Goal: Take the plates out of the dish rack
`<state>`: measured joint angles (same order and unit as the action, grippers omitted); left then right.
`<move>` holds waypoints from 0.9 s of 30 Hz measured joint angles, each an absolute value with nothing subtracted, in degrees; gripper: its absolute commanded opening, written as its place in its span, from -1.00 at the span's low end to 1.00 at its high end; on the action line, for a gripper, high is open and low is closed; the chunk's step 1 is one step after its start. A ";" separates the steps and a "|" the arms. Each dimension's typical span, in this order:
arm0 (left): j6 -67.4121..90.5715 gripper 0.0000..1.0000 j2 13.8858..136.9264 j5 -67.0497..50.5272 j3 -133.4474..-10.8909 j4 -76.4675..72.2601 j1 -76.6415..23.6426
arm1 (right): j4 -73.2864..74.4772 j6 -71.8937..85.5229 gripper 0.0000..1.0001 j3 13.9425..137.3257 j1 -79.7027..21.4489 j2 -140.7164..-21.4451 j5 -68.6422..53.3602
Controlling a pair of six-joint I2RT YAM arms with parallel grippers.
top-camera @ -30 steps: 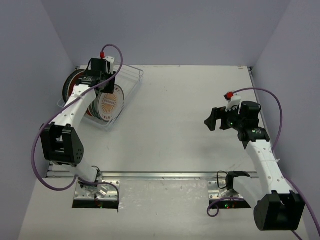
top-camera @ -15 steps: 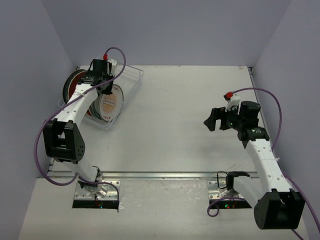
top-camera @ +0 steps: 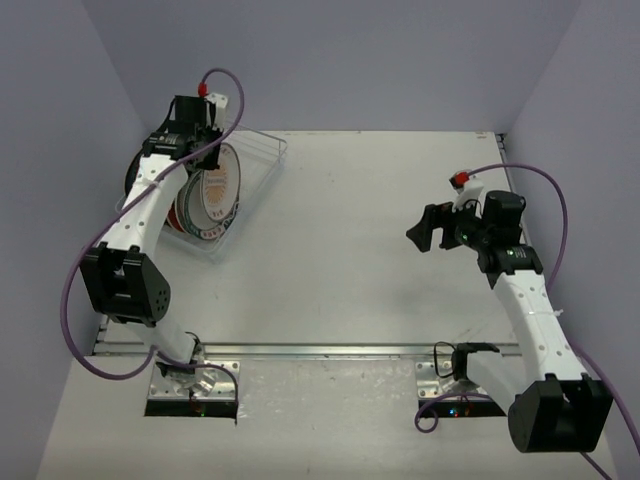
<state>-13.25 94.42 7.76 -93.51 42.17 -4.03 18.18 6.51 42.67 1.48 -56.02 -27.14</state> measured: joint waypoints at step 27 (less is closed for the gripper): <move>-4.76 -1.00 78.06 -40.87 -85.06 40.63 -6.81 | 1.89 33.71 0.83 54.66 -7.45 -70.26 -46.07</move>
